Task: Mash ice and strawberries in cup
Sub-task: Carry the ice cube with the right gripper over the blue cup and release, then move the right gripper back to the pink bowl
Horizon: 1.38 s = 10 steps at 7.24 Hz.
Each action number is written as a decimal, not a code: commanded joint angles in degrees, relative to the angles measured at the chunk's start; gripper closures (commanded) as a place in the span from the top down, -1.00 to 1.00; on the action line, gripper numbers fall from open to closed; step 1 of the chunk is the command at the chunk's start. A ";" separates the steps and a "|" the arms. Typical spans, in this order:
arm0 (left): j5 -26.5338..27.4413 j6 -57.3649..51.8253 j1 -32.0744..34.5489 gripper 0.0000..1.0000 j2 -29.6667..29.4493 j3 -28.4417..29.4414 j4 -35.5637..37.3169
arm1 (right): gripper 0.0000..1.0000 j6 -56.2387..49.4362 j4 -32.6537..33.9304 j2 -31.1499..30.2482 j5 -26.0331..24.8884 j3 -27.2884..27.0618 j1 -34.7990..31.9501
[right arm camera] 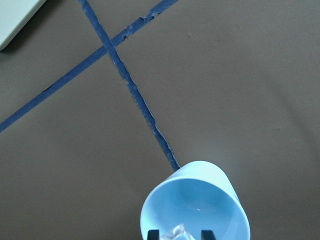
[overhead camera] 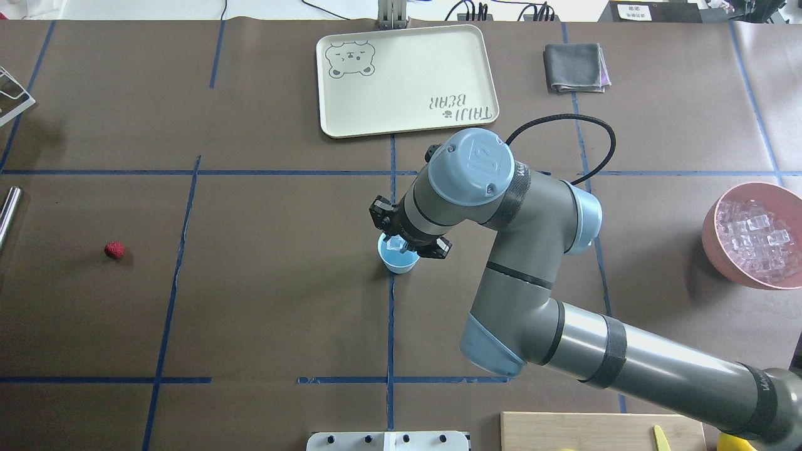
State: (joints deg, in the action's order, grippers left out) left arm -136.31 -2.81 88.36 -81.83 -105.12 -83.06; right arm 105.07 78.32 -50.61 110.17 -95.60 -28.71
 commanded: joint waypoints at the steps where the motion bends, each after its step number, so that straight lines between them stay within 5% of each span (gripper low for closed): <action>1: -0.01 0.00 -0.03 1.00 0.00 0.00 0.00 | 0.98 -0.04 1.90 -0.28 0.13 -0.98 -0.12; 3: 0.08 0.00 -0.03 1.00 0.00 0.00 0.00 | 0.99 -3.96 4.38 -6.21 5.02 -9.02 -5.27; 6: 0.08 0.09 0.05 1.00 0.00 0.00 0.00 | 0.99 -29.29 4.38 -26.39 16.90 -20.47 -20.03; 10: -0.01 0.09 0.05 1.00 0.00 -0.09 0.00 | 0.99 -70.37 3.68 -45.42 16.93 -18.67 -31.92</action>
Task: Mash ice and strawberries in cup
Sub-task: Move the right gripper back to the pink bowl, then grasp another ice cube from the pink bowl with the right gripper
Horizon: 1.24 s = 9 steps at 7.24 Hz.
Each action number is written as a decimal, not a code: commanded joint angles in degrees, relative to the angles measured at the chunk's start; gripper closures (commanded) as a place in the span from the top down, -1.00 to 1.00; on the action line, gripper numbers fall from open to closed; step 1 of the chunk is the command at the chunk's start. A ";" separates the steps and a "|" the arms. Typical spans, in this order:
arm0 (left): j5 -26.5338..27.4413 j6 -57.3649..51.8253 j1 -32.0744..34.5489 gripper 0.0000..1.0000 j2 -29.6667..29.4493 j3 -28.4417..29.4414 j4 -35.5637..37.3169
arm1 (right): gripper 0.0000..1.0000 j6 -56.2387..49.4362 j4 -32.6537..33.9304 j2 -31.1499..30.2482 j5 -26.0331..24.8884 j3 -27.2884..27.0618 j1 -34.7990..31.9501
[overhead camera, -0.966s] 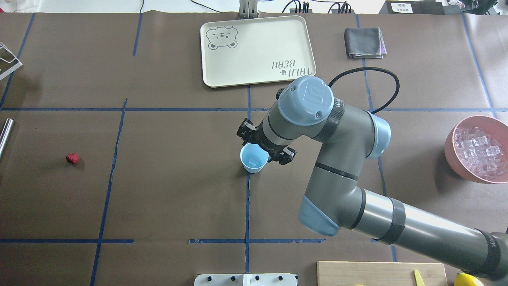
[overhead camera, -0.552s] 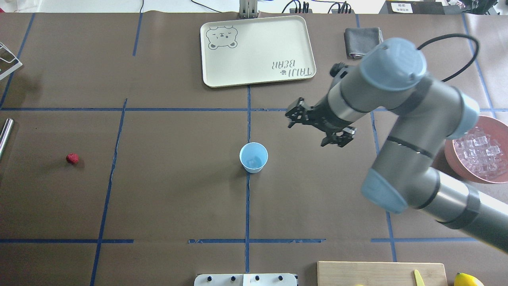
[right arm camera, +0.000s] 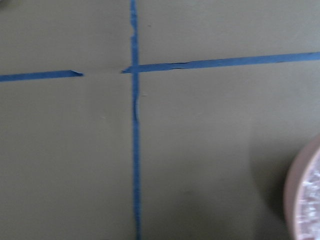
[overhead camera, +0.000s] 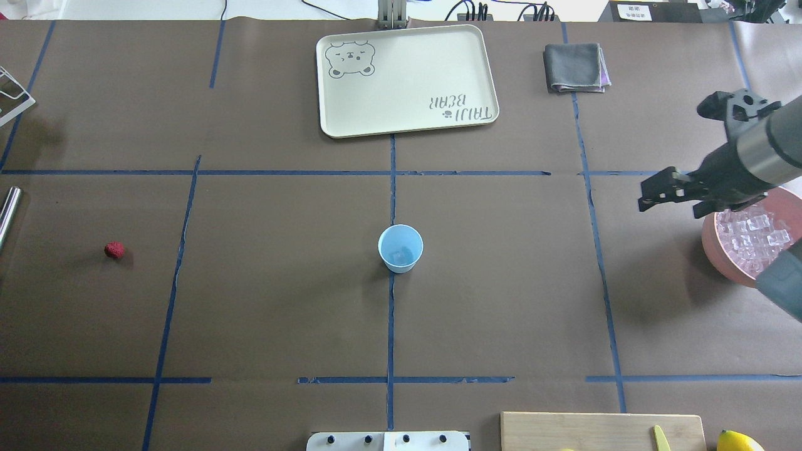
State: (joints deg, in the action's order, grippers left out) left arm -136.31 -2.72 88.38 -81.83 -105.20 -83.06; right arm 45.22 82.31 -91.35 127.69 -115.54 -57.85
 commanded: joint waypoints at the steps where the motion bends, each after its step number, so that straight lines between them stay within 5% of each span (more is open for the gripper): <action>1: 0.00 0.00 -0.04 1.00 0.00 0.08 0.00 | 0.99 -15.72 -0.31 -6.71 -1.65 2.59 -3.57; 9: 0.00 0.00 -0.05 1.00 0.00 0.00 0.00 | 0.84 -19.64 -0.57 -8.23 -4.56 10.50 -4.29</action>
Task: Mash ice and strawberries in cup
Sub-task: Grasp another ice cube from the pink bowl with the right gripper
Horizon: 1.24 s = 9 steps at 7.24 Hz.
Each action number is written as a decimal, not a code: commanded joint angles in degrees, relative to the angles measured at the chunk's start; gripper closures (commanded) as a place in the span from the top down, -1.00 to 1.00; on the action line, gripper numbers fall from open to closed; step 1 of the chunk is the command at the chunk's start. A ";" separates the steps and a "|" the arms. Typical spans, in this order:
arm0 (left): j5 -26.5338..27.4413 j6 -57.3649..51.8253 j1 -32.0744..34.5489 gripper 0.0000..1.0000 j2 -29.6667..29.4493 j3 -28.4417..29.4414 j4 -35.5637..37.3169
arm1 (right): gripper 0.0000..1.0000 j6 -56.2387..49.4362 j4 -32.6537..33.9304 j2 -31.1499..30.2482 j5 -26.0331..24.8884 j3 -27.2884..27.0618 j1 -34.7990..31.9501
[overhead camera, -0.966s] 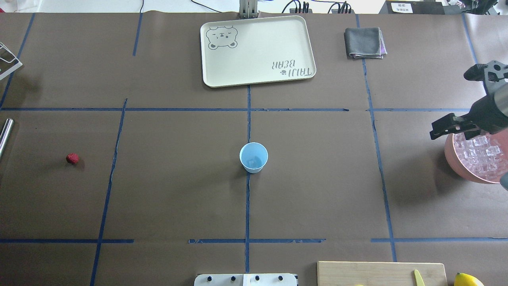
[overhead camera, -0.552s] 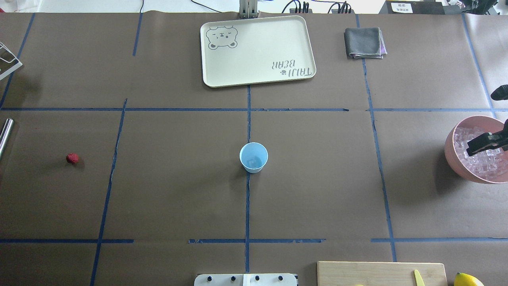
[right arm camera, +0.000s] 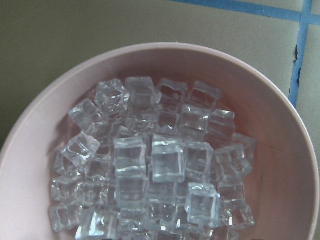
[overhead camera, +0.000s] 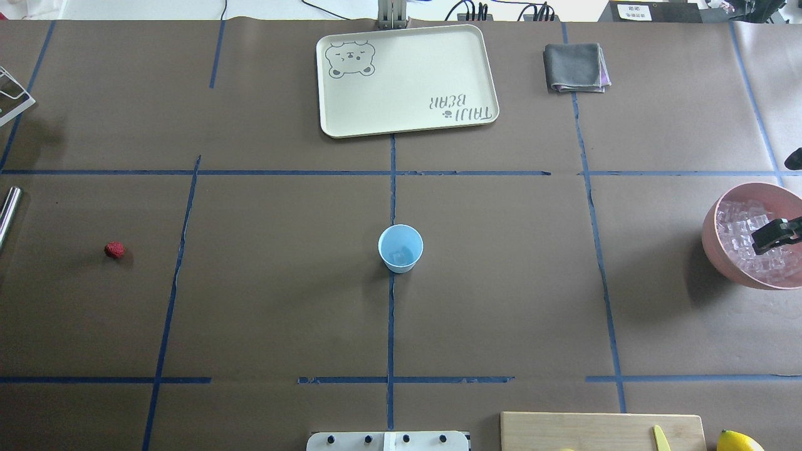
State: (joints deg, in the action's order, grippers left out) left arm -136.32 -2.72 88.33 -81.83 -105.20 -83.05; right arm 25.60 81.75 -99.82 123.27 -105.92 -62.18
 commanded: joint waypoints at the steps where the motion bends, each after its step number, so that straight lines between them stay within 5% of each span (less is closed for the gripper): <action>1: 0.00 0.00 0.00 1.00 0.00 0.00 0.00 | 0.81 -0.02 -0.10 0.59 -0.13 1.58 0.13; 4: 0.00 0.00 0.00 1.00 0.00 0.00 0.00 | 0.44 0.15 -0.01 1.29 -2.57 1.77 0.21; 9: 0.00 0.00 0.00 1.00 0.00 0.00 0.00 | 0.43 0.59 0.08 1.65 -3.83 2.91 0.21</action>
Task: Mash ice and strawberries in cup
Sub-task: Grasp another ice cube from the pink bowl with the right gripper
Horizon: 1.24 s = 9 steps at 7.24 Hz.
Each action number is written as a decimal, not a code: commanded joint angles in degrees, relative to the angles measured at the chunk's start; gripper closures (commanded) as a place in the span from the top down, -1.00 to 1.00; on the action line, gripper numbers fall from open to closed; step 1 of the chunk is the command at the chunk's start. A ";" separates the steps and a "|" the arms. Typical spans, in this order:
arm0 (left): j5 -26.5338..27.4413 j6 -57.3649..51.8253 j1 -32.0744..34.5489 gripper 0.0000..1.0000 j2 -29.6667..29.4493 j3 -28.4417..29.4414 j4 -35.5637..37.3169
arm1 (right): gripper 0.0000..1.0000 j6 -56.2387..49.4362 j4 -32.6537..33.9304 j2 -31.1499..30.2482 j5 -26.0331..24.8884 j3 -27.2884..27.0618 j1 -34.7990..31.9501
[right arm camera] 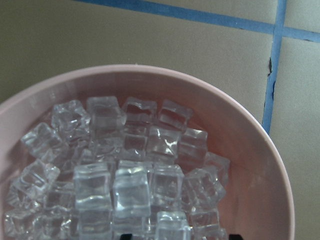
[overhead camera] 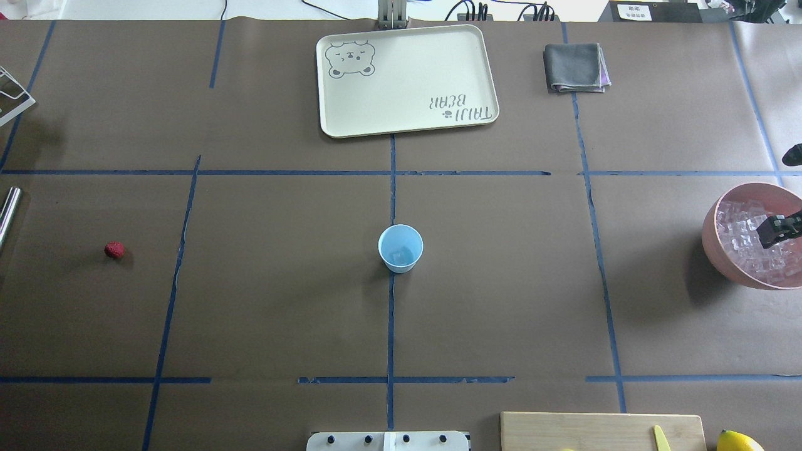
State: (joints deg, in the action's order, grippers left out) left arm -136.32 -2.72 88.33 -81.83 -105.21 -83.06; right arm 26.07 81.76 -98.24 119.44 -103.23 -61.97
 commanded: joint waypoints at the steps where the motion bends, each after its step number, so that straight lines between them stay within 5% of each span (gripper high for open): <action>1: 0.00 0.00 0.00 1.00 0.00 0.00 0.00 | 0.32 0.21 -0.02 0.07 0.18 0.39 0.00; 3: 0.00 0.00 0.00 1.00 0.00 0.00 0.00 | -0.89 0.21 -0.02 0.07 0.26 0.39 0.00; 6: 0.00 0.00 0.09 1.00 0.00 -0.35 0.00 | -1.00 0.29 0.07 0.41 2.01 -1.35 -0.08; 9: 0.00 0.00 0.09 1.00 0.09 -0.44 0.09 | -1.00 5.26 0.25 0.15 10.17 -9.70 0.09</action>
State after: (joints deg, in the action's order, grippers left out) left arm -136.32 -2.72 88.42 -81.76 -105.59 -83.04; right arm 27.71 82.30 -98.44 126.28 -110.22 -62.14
